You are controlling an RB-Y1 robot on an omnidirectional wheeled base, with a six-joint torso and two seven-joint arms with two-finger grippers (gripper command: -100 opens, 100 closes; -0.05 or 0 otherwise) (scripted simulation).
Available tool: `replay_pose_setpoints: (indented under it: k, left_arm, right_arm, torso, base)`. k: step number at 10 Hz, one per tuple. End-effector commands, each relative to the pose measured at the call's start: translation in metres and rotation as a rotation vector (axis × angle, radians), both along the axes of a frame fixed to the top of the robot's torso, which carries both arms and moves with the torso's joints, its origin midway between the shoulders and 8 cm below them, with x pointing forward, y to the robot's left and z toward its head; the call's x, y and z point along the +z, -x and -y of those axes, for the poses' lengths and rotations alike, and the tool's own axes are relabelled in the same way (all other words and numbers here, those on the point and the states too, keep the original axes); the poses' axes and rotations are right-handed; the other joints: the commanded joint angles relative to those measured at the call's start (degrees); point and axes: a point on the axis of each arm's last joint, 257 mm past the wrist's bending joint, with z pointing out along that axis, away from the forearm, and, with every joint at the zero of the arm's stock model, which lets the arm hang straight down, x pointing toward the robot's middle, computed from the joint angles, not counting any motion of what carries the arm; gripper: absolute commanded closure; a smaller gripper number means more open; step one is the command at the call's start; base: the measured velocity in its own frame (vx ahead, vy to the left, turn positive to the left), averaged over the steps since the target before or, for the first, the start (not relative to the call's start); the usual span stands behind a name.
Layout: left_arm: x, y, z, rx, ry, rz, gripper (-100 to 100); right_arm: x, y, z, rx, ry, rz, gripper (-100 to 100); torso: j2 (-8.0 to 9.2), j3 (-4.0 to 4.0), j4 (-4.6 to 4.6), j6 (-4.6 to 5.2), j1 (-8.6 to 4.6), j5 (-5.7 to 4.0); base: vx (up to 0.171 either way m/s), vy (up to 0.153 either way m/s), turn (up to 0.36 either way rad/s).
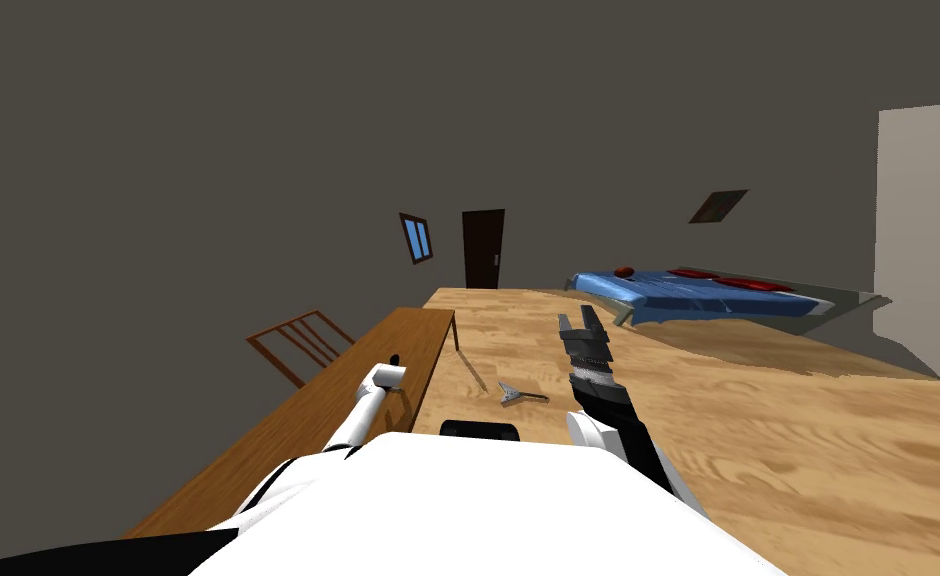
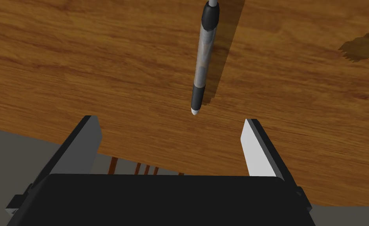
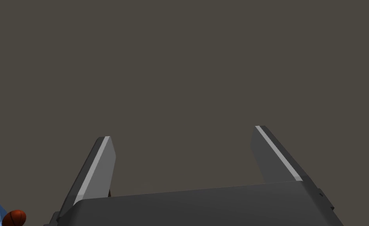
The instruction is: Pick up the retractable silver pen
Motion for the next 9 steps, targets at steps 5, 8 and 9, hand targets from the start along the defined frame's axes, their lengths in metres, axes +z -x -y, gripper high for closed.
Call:
replay_pose_setpoints:
  k: [5, 8, 9]
  left_arm:
    - [-0.018, 0.032, 0.004, 0.030, 0.006, -0.119, -100]
    - [-0.027, 0.041, 0.003, 0.028, 0.006, -0.123, -100]
    - [-0.031, 0.045, 0.003, 0.027, 0.006, -0.122, -100]
  right_arm:
    - [0.000, 0.000, 0.000, 0.000, 0.000, 0.000, 0]
    - [0.000, 0.000, 0.000, 0.000, 0.000, 0.000, 0]
    - [0.000, 0.000, 0.000, 0.000, 0.000, 0.000, 0]
  torso:
    - [0.03, 0.02, 0.01, 0.00, -0.03, 0.00]
    - [0.04, 0.02, 0.01, -0.02, -0.04, -0.01]
    - [-0.02, -0.01, 0.00, -0.01, -0.03, -0.01]
  base:
    - [0.022, 0.014, -0.053]
    - [0.024, 0.007, 0.009]
    - [0.051, 0.012, 0.013]
